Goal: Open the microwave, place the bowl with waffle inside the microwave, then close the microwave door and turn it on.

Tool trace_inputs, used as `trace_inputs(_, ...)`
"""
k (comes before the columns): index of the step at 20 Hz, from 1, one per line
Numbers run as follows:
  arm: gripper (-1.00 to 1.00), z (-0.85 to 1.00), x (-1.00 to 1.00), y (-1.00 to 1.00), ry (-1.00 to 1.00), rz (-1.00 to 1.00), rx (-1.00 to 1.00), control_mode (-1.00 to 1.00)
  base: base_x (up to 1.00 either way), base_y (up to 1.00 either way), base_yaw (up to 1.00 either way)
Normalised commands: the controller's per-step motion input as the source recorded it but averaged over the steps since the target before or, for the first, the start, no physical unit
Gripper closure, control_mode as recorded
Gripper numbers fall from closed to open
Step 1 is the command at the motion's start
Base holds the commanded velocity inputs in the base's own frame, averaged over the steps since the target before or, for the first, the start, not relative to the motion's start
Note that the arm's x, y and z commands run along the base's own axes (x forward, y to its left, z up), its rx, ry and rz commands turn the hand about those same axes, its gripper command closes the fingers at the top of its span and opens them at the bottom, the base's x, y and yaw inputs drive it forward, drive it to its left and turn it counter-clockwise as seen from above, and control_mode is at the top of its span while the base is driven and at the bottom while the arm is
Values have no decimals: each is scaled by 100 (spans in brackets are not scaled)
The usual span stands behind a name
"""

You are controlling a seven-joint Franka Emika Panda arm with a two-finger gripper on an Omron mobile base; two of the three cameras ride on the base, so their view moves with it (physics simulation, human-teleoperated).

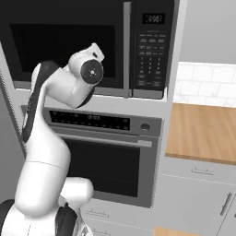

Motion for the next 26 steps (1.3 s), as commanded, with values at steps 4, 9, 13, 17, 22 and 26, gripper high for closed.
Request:
trace_inputs(4, -100, -32, 30, -13, -17, 53, 19, -100, 0, 0, 0)
trace_inputs(9, -100, -10, 75, -13, -18, 39, 4, -100, 0, 0, 0)
trace_inputs(13, -100, -10, 50, -1, -20, 14, -4, -100, 0, 0, 0)
trace_inputs(17, -100, 0, -44, -7, -7, 17, -7, -100, 0, 0, 0)
trace_inputs(22, -100, 0, -86, -34, -17, 17, -17, -100, 0, 0, 0)
trace_inputs(26, -100, 4, -100, -44, -23, 13, -16, -100, 0, 0, 0)
